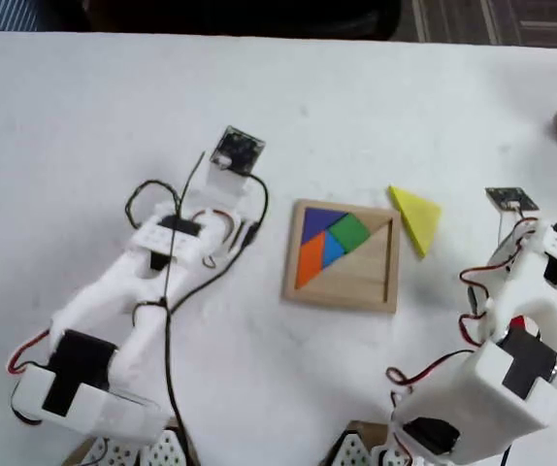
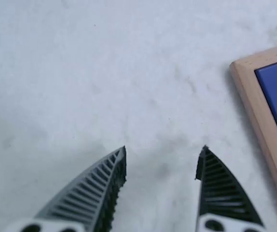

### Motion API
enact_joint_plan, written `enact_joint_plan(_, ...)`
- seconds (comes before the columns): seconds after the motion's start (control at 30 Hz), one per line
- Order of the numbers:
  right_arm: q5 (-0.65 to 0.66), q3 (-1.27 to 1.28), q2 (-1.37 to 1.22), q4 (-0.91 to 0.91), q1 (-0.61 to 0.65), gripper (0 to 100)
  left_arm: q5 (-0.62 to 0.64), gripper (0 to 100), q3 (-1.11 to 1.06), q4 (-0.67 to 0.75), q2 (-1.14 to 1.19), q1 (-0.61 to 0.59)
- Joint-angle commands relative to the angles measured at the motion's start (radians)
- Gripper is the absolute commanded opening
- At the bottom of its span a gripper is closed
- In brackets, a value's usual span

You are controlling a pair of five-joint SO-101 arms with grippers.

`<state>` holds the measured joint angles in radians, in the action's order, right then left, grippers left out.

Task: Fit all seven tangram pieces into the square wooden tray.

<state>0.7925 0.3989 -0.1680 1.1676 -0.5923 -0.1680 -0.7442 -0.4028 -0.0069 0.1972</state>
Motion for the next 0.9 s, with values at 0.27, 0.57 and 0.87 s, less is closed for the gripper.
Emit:
enact_joint_plan(0.27,-0.172,-0.005,0.056,-0.088,0.048,31.2,-0.012,24,0.051,0.023,-0.004,-0.012)
enact_joint_plan(0.57,-0.184,-0.012,-0.038,-0.12,0.05,31.2,-0.012,24,0.051,0.023,-0.005,-0.012)
enact_joint_plan(0.87,-0.186,-0.097,-0.223,-0.154,0.045,31.2,-0.012,24,0.051,0.023,-0.005,-0.012)
